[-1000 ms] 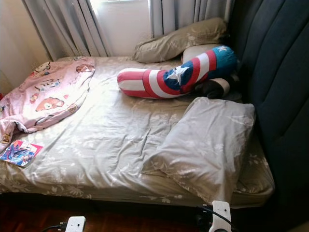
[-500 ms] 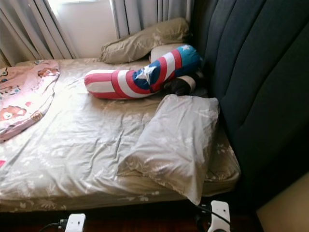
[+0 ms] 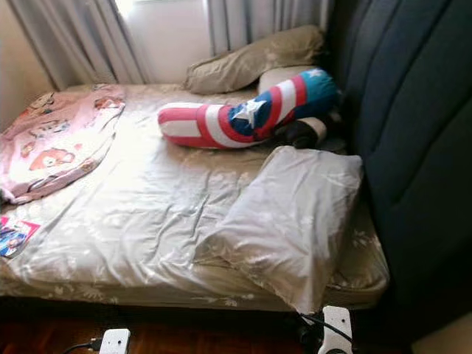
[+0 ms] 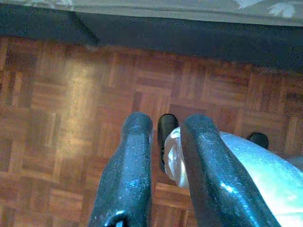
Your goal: Clean up the room
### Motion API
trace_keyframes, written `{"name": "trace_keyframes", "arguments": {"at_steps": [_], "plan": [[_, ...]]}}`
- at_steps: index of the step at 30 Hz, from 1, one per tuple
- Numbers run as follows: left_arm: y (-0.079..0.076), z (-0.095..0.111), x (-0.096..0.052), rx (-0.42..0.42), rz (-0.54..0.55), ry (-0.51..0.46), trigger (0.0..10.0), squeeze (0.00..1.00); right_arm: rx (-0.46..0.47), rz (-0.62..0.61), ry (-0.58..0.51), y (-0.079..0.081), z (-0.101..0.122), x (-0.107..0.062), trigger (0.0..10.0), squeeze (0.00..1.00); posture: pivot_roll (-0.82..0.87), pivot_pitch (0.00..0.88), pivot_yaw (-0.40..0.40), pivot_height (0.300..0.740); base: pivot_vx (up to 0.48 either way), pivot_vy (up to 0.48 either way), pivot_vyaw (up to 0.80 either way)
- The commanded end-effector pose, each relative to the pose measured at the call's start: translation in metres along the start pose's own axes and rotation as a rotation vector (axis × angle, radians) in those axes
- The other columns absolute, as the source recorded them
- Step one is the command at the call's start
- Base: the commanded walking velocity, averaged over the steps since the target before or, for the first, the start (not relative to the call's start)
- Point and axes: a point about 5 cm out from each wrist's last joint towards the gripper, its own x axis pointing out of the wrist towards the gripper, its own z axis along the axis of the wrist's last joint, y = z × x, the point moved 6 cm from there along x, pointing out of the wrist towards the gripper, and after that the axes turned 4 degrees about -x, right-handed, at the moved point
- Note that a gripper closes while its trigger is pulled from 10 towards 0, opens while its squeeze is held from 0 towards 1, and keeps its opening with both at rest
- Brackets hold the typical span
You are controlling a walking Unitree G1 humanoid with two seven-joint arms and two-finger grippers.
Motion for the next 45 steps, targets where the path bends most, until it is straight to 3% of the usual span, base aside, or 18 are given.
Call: {"name": "trace_keyframes", "arguments": {"at_steps": [1, 15, 45], "plan": [[0.006, 0.001, 0.0, -0.008, 0.014, -0.002, 10.0, 0.0, 0.005, 0.007, -0.008, 0.003, 0.001, 0.001, 10.0, 0.0, 0.03, 0.0, 0.018, 0.732, 0.0, 0.0, 0.0], [0.0, 0.004, 0.0, -0.014, 0.003, -0.018, 10.0, 0.0, -0.003, -0.009, -0.017, -0.001, 0.002, 0.0, 10.0, 0.0, 0.03, 0.0, 0.008, 0.732, 0.0, 0.0, 0.0], [-0.001, 0.011, 0.001, -0.01, 0.002, -0.044, 10.0, 0.0, 0.002, -0.036, -0.049, -0.003, 0.007, 0.0, 10.0, 0.0, 0.03, 0.0, 0.004, 0.732, 0.281, 0.0, 0.0]]}}
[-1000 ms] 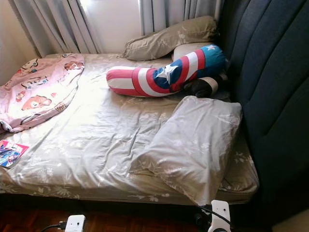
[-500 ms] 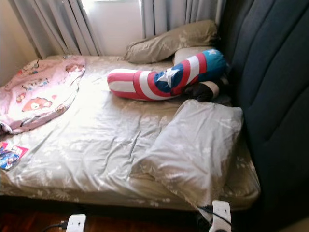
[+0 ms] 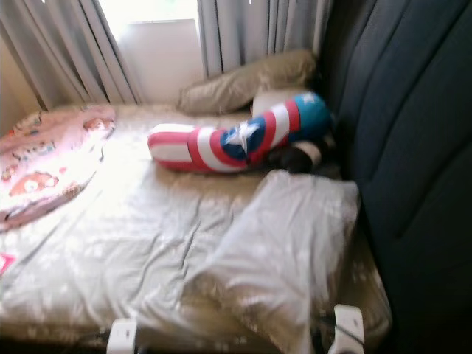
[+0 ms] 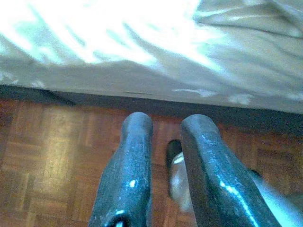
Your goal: Clean up the room
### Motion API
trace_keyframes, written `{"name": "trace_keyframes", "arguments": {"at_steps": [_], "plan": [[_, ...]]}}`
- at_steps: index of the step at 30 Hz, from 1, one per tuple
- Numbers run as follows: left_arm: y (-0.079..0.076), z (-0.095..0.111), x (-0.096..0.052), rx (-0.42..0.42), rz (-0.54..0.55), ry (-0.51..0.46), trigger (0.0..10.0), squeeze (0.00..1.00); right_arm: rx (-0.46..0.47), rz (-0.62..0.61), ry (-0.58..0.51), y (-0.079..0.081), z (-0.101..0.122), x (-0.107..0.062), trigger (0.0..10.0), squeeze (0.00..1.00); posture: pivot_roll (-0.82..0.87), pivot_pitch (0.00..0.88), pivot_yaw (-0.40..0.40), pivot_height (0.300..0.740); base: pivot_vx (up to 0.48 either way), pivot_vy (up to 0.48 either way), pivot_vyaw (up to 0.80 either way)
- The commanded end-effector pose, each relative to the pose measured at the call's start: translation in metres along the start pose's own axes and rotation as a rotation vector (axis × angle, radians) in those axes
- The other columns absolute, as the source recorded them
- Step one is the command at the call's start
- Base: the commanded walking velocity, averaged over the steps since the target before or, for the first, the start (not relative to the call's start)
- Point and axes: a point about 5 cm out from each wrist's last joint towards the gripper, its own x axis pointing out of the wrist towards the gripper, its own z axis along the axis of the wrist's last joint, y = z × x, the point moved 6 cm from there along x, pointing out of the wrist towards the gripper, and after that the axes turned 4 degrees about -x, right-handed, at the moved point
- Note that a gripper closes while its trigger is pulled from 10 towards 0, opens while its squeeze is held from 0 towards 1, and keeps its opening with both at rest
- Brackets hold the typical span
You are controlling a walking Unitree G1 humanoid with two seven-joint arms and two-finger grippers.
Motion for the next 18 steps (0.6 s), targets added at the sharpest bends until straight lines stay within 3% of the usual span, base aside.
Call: {"name": "trace_keyframes", "arguments": {"at_steps": [1, 9, 14, 18], "plan": [[0.005, -0.001, 0.0, 0.0, 0.017, 0.004, 10.0, 0.0, 0.004, 0.008, -0.012, 0.004, 0.002, 0.001, 10.0, 0.0, 0.03, 0.0, 0.003, 0.732, 0.0, 0.0, 0.0], [0.008, 0.021, 0.002, -0.016, 0.031, -0.081, 10.0, 0.0, 0.04, 0.03, -0.057, 0.006, 0.008, 0.0, 10.0, 0.0, 0.03, 0.0, 0.002, 0.732, 0.0, 0.0, 0.0], [0.01, 0.049, 0.004, -0.029, 0.035, -0.187, 10.0, 0.0, 0.069, 0.048, -0.099, 0.009, 0.013, -0.001, 10.0, 0.0, 0.03, 0.0, 0.008, 0.732, 0.0, 0.0, 0.0], [0.011, 0.082, 0.001, -0.038, 0.028, -0.32, 10.0, 0.0, 0.061, 0.088, -0.191, 0.04, 0.068, 0.01, 10.0, 0.0, 0.03, 0.0, 0.013, 0.732, 0.0, 0.0, 0.0]]}}
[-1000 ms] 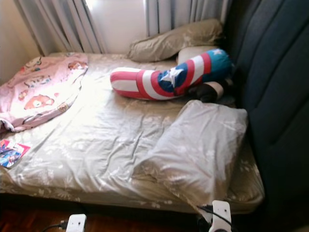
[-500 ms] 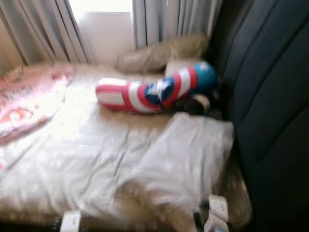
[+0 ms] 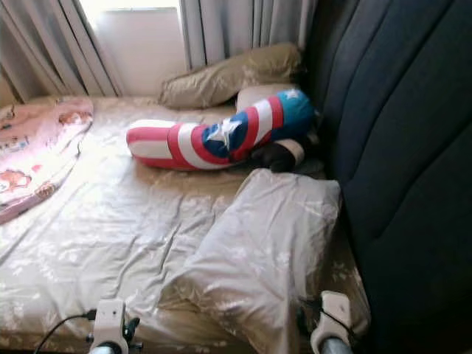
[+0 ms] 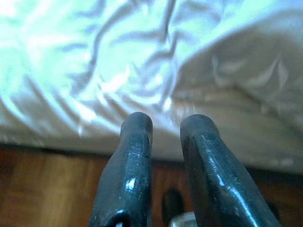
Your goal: Clean up the room
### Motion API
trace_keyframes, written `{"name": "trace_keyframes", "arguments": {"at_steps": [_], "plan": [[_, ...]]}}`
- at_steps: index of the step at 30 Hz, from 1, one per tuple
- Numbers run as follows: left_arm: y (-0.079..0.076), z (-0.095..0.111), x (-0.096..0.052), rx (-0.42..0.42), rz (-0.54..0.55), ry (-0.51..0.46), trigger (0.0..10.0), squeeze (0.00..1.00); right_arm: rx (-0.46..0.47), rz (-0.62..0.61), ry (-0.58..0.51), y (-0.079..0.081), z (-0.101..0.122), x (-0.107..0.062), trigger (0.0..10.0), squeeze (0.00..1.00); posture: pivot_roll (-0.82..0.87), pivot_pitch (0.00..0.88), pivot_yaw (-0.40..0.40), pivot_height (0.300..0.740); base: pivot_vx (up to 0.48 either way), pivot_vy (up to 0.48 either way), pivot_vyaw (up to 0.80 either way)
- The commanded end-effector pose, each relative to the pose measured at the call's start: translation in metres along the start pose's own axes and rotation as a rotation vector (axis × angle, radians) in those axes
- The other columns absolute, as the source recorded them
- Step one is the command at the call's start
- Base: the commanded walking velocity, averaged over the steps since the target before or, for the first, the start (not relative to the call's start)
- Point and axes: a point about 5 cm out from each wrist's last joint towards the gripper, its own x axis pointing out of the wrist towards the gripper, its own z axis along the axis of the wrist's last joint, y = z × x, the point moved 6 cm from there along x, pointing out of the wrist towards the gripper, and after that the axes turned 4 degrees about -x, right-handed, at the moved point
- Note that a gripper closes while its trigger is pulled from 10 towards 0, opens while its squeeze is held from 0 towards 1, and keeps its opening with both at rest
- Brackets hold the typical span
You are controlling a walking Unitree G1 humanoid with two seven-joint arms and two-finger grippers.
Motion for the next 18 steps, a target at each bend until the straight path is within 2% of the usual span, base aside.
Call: {"name": "trace_keyframes", "arguments": {"at_steps": [1, 5, 7, 11, 18], "plan": [[0.002, 0.031, 0.005, -0.021, 0.0, -0.12, 10.0, 0.0, 0.0, 0.016, -0.049, 0.01, 0.022, 0.007, 10.0, 0.0, 0.03, 0.0, 0.015, 0.732, 0.0, 0.0, 0.0], [0.0, 0.045, 0.006, -0.021, -0.012, -0.176, 10.0, 0.0, 0.008, 0.014, -0.064, 0.009, 0.023, 0.006, 10.0, 0.0, 0.03, 0.0, 0.019, 0.732, 0.0, 0.0, 0.0], [-0.005, 0.056, 0.006, -0.014, -0.035, -0.22, 10.0, 0.0, -0.013, 0.034, -0.1, 0.012, 0.031, 0.006, 10.0, 0.0, 0.02, 0.0, 0.021, 0.732, 0.0, 0.0, 0.0], [-0.025, 0.071, 0.0, 0.045, -0.141, -0.305, 10.0, 0.0, -0.051, 0.094, -0.225, 0.023, 0.059, 0.006, 10.0, 0.0, 0.01, 0.0, 0.024, 0.732, 0.0, 0.0, 0.0], [-0.031, 0.083, -0.005, 0.049, -0.177, -0.364, 10.0, 0.0, 0.003, 0.017, -0.306, 0.007, 0.076, 0.004, 10.0, 0.0, 0.0, 0.0, 0.027, 0.732, 0.0, 0.0, 0.0]]}}
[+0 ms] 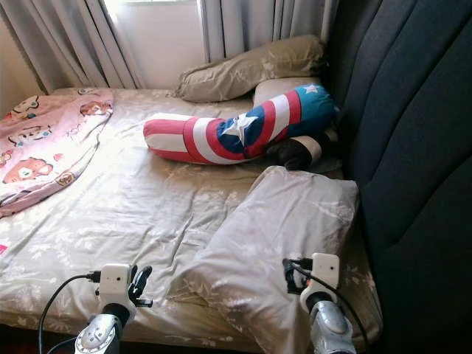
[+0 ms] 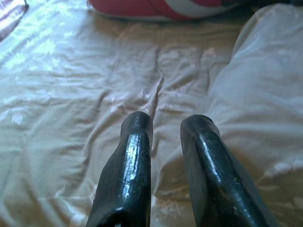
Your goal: Clean up the room
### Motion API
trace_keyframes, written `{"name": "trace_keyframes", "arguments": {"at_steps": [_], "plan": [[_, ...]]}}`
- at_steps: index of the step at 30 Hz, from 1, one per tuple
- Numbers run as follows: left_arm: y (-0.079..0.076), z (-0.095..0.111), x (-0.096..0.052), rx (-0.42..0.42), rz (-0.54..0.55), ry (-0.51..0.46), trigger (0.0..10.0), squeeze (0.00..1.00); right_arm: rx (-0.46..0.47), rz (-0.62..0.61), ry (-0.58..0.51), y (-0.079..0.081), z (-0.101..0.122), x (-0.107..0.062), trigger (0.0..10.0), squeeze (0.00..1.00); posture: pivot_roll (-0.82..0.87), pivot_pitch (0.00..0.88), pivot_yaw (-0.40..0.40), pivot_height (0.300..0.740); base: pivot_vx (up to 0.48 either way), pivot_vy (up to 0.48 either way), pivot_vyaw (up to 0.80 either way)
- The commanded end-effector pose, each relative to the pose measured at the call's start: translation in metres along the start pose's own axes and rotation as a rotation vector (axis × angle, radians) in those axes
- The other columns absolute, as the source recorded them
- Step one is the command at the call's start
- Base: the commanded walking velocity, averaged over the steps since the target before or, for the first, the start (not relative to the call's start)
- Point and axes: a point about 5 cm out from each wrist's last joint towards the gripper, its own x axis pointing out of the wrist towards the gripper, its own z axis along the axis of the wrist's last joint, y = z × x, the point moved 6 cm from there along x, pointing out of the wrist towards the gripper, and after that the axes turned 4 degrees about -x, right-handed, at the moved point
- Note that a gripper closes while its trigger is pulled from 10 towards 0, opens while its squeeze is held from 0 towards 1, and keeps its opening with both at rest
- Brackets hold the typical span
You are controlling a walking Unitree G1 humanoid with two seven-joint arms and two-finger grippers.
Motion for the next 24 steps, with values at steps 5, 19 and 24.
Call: {"name": "trace_keyframes", "arguments": {"at_steps": [5, 19, 24], "plan": [[-0.004, 0.017, 0.003, 0.007, -0.025, -0.054, 10.0, 0.0, 0.051, -0.057, -0.067, -0.007, 0.009, -0.002, 10.0, 0.0, 0.0, 0.0, 0.029, 0.732, 0.0, 0.0, 0.0], [0.004, 0.033, 0.004, 0.017, -0.009, -0.086, 10.0, 0.0, 0.058, -0.062, -0.099, 0.004, 0.012, -0.002, 10.0, 0.0, 0.01, 0.0, 0.037, 0.732, 0.0, 0.0, 0.0], [0.006, 0.035, 0.004, 0.019, -0.009, -0.086, 10.0, 0.0, 0.059, -0.061, -0.104, 0.006, 0.013, -0.002, 10.0, 0.0, 0.01, 0.0, 0.04, 0.732, 0.198, 0.0, 0.0]]}}
